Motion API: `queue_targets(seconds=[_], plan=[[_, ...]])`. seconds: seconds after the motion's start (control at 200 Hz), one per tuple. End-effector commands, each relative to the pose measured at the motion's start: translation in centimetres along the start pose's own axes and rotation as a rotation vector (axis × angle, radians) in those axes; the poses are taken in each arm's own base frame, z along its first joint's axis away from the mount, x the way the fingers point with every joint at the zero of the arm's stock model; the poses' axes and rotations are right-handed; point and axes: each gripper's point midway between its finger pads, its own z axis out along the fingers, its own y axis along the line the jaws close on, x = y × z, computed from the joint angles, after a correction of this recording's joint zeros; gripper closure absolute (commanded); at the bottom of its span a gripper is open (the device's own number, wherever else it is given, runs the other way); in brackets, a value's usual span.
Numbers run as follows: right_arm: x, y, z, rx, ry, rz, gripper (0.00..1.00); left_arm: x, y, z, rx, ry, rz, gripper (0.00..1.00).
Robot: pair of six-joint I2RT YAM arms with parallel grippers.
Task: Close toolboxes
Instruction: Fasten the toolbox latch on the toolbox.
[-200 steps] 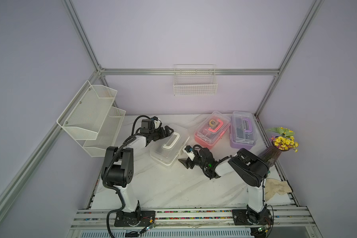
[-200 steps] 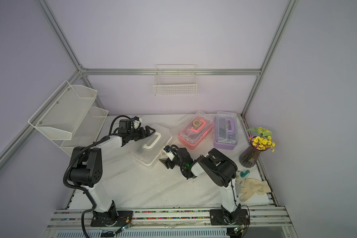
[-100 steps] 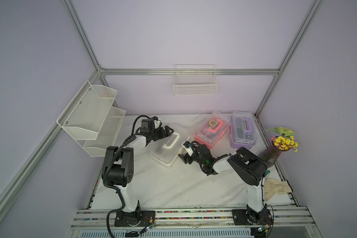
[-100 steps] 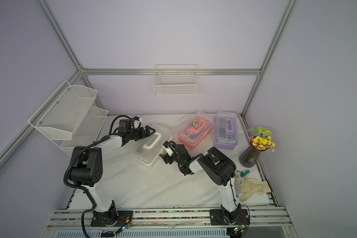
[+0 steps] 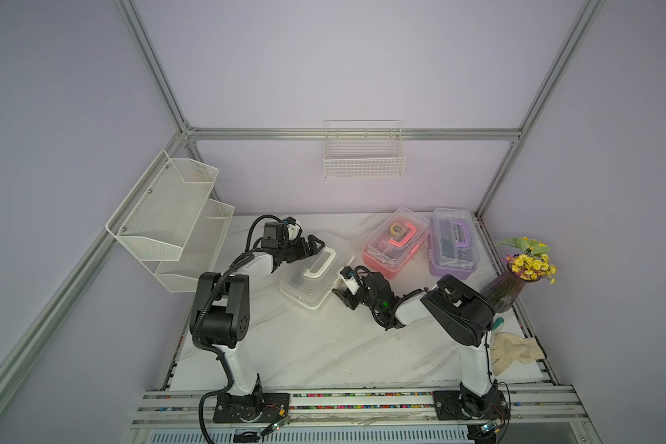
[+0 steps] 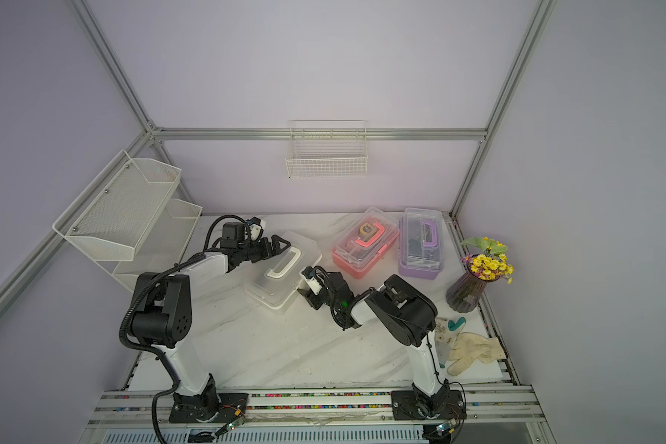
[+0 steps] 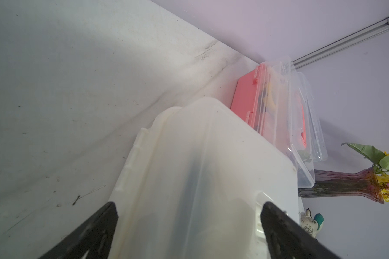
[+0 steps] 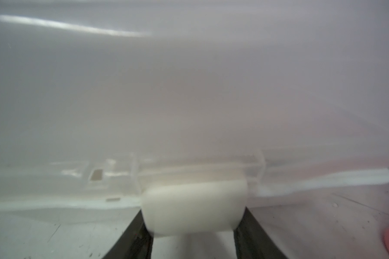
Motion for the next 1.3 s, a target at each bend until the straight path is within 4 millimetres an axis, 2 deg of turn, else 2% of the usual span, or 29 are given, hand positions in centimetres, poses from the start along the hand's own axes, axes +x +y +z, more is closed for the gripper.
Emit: queue_targets(seconds=[0.0, 0.495, 0.78, 1.06, 1.295], plan=[[-2.0, 0.3, -0.6, 0.008, -0.092, -0.022, 0.49, 0.4, -1.4, 0.5, 0.056, 0.035, 0.020, 0.00], [-1.6, -0.1, -4.8, 0.085, -0.191, 0.013, 0.50, 0.3, -1.2, 0.6, 0.043, 0.038, 0.017, 0.00], [-3.0, -0.4, -7.2, 0.150, -0.306, -0.002, 0.52, 0.3, -1.0, 0.7, 0.041, 0.042, 0.011, 0.00], [-5.1, -0.3, -8.2, 0.176, -0.383, -0.042, 0.53, 0.4, -1.0, 0.9, 0.043, 0.046, 0.008, 0.00], [-4.0, -0.1, -8.2, 0.174, -0.348, -0.039, 0.52, 0.5, -0.9, 0.8, 0.040, 0.048, 0.004, 0.00]])
